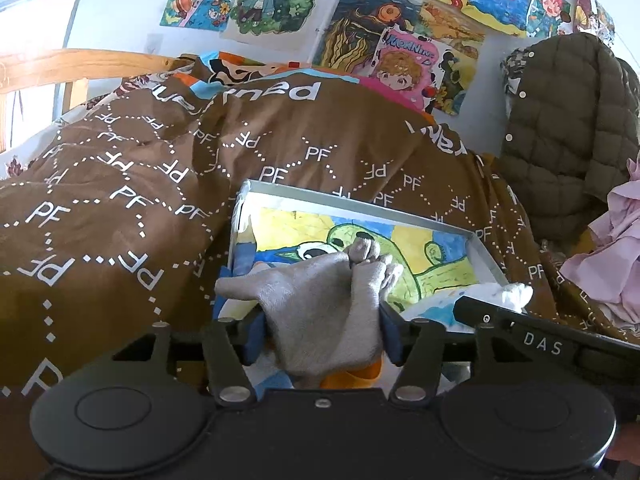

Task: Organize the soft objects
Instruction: 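Lower both items into the tray and open both tools, then move both open tools back toward the remaining pile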

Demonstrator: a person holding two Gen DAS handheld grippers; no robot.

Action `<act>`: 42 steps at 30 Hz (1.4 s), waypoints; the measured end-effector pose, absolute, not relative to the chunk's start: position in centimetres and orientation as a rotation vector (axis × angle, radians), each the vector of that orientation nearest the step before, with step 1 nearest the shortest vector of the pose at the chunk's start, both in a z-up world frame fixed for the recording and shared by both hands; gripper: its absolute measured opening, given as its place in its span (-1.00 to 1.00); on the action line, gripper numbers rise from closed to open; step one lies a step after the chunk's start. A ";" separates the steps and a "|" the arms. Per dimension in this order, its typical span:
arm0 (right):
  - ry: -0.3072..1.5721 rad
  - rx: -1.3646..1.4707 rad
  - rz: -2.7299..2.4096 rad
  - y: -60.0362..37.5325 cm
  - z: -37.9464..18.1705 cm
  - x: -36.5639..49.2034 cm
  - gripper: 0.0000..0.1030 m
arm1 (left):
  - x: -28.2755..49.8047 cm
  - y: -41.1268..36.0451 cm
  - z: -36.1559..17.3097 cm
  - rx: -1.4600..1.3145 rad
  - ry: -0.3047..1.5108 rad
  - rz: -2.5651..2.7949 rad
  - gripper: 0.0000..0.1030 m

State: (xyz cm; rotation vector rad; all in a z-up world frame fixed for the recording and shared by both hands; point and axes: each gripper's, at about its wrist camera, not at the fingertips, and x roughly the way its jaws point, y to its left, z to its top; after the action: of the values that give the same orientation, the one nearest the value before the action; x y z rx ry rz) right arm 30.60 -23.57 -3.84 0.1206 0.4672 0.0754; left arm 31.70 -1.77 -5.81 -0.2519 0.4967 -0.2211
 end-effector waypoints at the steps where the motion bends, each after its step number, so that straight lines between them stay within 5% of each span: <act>1: 0.468 0.120 0.077 -23.7 -3.8 30.6 0.61 | 31.6 -1.8 -5.7 -0.250 0.496 -0.222 0.25; 21: 0.363 0.114 0.030 -26.6 1.7 24.9 0.99 | 26.5 -2.3 0.0 -0.218 0.397 -0.183 0.67; 42: 0.137 0.002 0.013 -26.7 8.0 11.6 0.99 | 15.4 -3.9 5.7 -0.208 0.244 -0.192 0.98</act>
State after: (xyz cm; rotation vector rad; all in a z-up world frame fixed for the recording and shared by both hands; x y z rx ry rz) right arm 11.64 -26.67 8.05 0.0022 0.1373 0.0130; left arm 15.35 -3.93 5.69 -0.2079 0.2437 -0.1925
